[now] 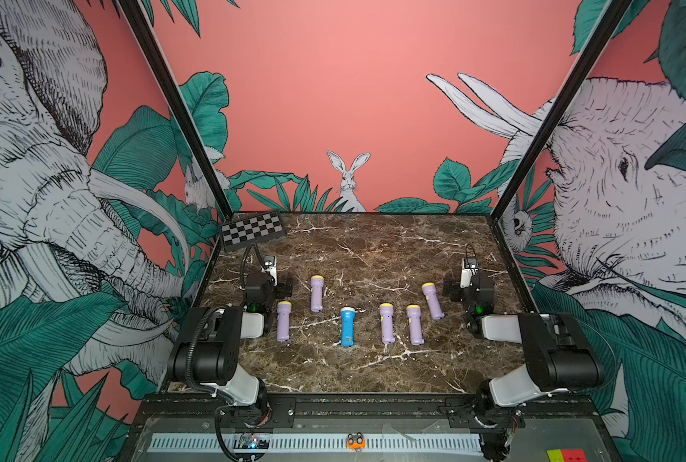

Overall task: Close the plug at the bottom of the flashlight
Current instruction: Pick up the flashlight from the center of the board.

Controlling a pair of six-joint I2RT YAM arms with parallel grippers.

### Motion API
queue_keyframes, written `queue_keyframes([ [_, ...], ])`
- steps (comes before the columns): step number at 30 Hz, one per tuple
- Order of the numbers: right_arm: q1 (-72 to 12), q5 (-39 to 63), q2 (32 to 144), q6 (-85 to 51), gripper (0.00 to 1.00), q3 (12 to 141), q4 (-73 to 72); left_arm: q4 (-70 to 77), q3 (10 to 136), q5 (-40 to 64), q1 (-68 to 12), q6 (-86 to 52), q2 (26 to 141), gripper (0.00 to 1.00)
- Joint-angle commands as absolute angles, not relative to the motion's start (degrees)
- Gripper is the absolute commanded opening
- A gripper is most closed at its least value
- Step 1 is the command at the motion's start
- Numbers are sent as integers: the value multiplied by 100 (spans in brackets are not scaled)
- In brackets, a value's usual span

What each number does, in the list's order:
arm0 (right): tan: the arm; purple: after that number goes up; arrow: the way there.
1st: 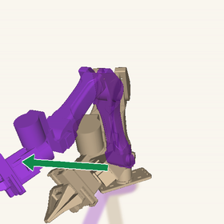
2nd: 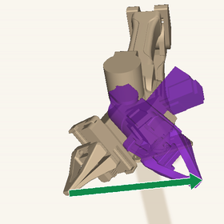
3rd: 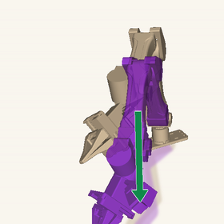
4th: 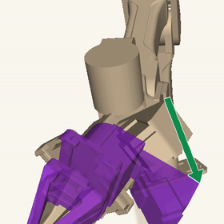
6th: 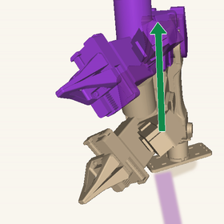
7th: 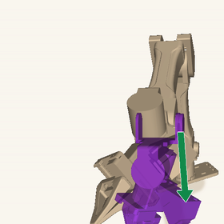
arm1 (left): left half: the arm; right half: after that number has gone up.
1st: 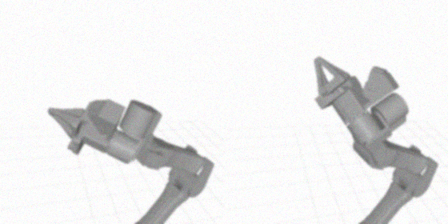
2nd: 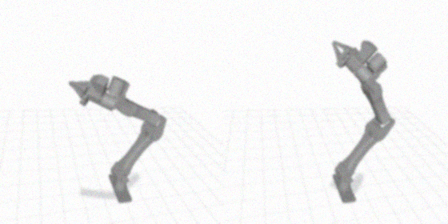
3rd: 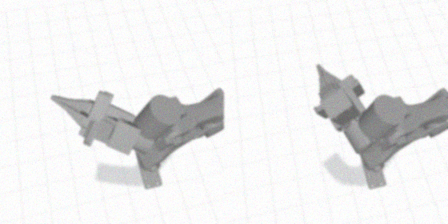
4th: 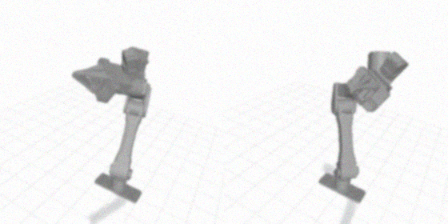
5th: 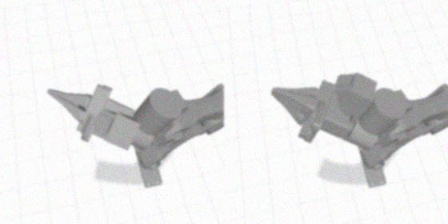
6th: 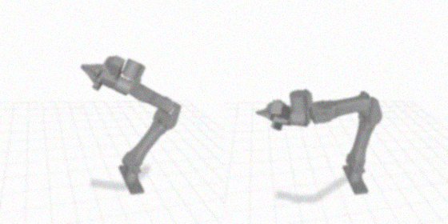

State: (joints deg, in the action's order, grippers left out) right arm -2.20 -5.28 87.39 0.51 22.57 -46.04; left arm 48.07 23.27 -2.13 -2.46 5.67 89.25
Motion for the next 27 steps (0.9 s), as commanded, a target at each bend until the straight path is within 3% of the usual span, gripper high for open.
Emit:
queue_keyframes([
  [1, -184, -483, 8771, 92, 99, 2355, -4777, 4922, 2408, -147, -220, 642, 8903, 99],
  [14, -189, -636, 8742, 36, 99, 2358, -4854, 4943, 2404, -158, -218, 636, 8906, 99],
  [16, -193, -924, 8103, -41, 99, 2730, -3680, 5076, 2372, -290, -220, 599, 8855, 99],
  [18, -200, -914, 7447, -22, 99, 3273, -2433, 4181, 2618, -498, -224, 523, 8422, 99],
  [20, -220, -741, 6945, -160, 99, 3338, -2324, 3106, 3055, -430, -220, 548, 8034, 99],
  [24, -229, -521, 6332, -1544, 99, 3536, -2165, 2344, 3462, -553, -220, -163, 7320, 99],
  [27, -220, -252, 6146, -3130, 99, 4055, -1414, 840, 4129, -892, -220, -1275, 6888, 99],
])
